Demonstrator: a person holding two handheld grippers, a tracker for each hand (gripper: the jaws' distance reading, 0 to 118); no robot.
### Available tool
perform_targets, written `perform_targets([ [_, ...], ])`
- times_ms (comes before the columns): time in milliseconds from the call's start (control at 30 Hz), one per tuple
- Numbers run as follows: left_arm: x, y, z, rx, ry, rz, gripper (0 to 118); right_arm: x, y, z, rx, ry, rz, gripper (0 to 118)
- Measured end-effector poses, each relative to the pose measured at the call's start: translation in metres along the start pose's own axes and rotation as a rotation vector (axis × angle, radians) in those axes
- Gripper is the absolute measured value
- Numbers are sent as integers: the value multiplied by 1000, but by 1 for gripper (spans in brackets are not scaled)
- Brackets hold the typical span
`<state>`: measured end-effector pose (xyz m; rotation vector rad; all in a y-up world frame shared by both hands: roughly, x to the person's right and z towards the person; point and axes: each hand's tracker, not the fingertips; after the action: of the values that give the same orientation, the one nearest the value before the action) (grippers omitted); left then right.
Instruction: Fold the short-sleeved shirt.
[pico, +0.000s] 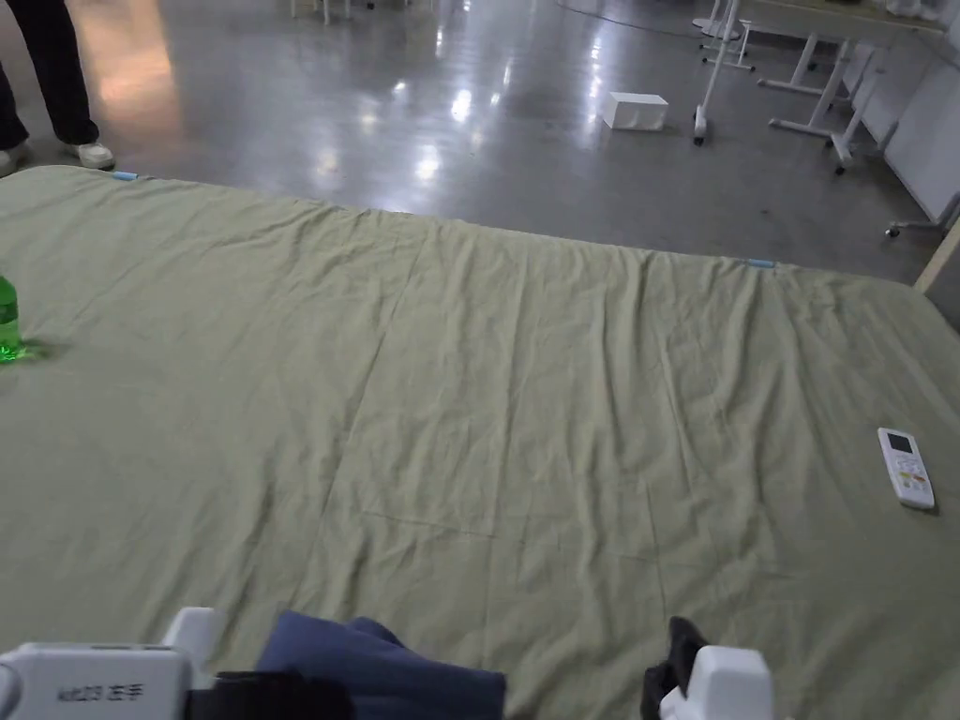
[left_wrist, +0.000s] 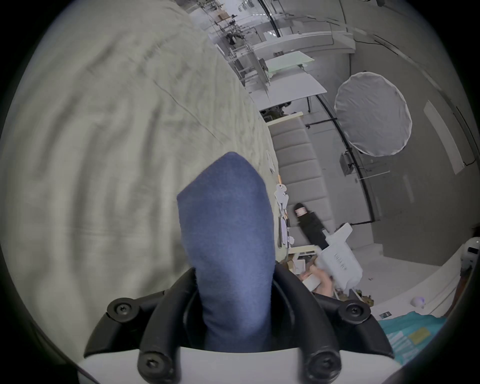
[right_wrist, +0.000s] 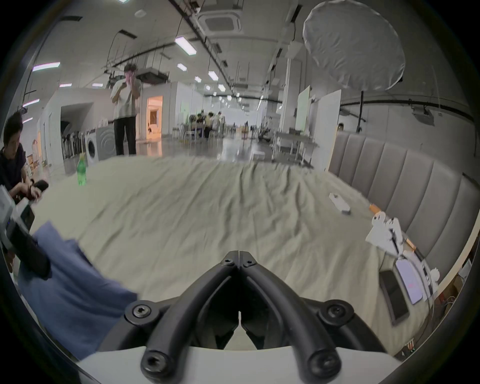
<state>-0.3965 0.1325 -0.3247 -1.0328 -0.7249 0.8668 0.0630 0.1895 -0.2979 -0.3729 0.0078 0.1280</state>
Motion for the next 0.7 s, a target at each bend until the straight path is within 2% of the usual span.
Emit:
perform_targets([
  [133,-25,25,84,38,121,-10,23,16,52,6,115,-33,-23,0],
  [267,-42,49,166,55,256,-1,23,26,86,12,166,-52,-33,0],
  [367,-54,62,221,95,324,-9,23,30,101,23,189,-39,-91,0],
  [400,-67,68,242,107,355,-10,23,29,103,26,189,-41,-86,0],
  [500,-69,78,275,107,473,-2,23,23,104,32,204,-39,-71,0],
  [567,-67,84,291,80,554,-22,23,17,103,34,204,-40,-41,0],
  [700,-64,96,312,32,716,-76,23,9,96,35,188,-33,-33,0],
])
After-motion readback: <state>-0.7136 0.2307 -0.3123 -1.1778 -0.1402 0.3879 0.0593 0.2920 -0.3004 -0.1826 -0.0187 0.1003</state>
